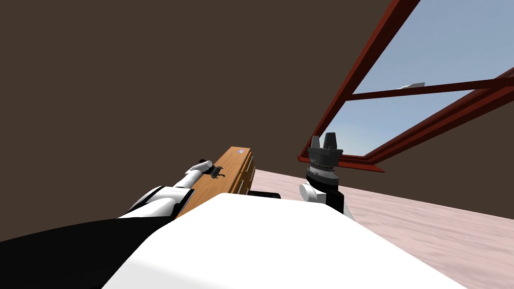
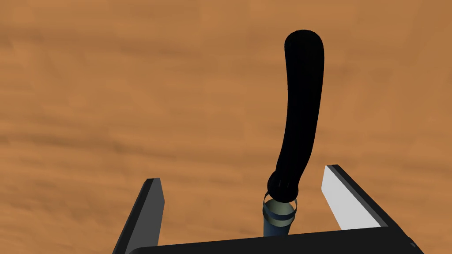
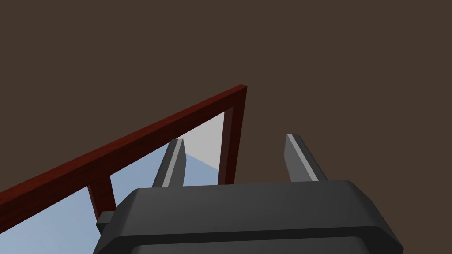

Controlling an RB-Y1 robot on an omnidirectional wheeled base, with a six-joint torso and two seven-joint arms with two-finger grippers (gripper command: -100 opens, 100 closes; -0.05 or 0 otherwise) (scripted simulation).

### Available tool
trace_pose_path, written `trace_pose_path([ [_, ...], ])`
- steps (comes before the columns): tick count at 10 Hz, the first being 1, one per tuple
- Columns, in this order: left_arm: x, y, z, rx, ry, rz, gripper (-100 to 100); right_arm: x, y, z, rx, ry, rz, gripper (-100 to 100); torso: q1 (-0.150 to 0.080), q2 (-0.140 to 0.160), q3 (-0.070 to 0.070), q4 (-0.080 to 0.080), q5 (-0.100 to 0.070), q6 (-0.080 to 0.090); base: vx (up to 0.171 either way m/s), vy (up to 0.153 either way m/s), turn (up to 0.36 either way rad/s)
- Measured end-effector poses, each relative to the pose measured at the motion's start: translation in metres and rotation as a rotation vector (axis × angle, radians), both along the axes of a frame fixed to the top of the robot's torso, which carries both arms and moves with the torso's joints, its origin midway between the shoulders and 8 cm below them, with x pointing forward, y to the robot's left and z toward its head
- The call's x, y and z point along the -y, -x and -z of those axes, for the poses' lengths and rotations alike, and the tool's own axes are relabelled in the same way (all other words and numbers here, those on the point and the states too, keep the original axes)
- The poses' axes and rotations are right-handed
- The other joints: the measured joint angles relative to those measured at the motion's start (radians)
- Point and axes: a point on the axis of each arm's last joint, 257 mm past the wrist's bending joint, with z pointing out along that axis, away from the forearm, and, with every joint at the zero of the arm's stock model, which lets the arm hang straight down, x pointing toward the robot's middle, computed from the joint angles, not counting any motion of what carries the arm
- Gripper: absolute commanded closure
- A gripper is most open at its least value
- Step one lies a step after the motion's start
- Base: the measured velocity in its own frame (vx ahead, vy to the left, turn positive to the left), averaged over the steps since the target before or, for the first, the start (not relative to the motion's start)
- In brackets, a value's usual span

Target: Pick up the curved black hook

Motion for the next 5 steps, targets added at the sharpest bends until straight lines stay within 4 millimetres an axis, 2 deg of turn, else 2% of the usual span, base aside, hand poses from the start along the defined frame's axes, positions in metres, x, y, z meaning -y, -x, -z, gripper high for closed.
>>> trace_pose_path([
  [4,0.0016,0.0032,0.0018,-0.007,0.013,-0.017,100,0.0,0.0,0.0,0.0,0.0,0.0,0,0.001,0.0,0.0,0.0,-0.001,0.003,0.0,0.0,0.0],
  [5,0.0014,0.0025,0.0013,-0.005,0.014,-0.021,0,0.0,0.0,0.0,0.0,0.0,0.0,0,0.003,0.001,0.0,0.0,0.0,0.004,0.0,0.0,0.0],
])
